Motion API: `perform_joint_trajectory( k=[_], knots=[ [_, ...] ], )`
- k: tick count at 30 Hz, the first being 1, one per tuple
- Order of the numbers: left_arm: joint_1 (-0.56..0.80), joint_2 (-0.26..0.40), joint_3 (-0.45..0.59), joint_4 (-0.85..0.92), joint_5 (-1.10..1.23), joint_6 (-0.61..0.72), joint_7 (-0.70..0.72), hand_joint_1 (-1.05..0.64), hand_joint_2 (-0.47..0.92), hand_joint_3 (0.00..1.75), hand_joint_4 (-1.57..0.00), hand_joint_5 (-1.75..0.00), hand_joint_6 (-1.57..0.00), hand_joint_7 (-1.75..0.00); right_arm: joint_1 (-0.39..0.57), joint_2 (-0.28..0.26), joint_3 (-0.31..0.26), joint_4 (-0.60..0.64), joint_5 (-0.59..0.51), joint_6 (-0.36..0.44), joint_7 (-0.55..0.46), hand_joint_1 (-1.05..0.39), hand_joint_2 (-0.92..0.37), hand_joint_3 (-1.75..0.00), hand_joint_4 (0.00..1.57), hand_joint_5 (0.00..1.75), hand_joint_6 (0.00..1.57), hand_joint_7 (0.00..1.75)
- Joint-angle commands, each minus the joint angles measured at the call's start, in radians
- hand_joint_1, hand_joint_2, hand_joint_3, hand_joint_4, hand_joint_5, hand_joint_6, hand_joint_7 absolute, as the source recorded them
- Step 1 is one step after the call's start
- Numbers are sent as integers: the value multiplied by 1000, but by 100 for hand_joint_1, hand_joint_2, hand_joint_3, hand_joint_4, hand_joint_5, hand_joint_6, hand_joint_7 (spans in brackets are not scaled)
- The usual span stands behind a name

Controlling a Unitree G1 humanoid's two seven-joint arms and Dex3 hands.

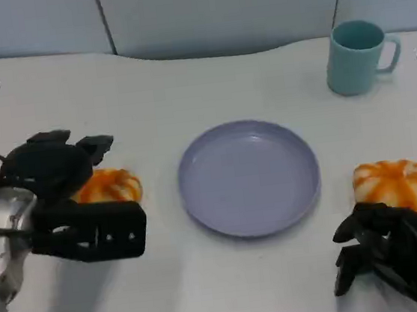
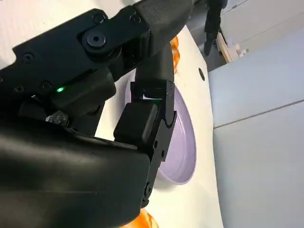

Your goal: Grasp the bread from the table and place it into the plate.

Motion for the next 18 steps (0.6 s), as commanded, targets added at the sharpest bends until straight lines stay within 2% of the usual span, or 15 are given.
perform_joint_trajectory(
  k=[1,8,11,18],
  knots=[
    [-86,-22,-46,154,-20,22,17,-54,81,1,0,0,-9,0,8,-13,-15,-10,11,8,-2,-95,-79,0,141,86,124,74],
    [-178,-54,-110,337,-47,3,63,-62,82,0,0,0,-10,0,9,-16,-16,-9,8,4,-5,-96,-79,-1,141,85,124,74],
    [-211,-74,-131,432,-57,-28,112,-66,81,0,-1,-1,-11,-1,16,-15,-16,-27,10,26,-20,-97,-79,0,142,84,126,74],
    [-274,-111,-177,614,-77,-68,187,-66,82,0,-1,-1,-12,-1,18,-17,-19,-29,22,24,-1,-95,-79,0,141,87,122,78]
  ],
)
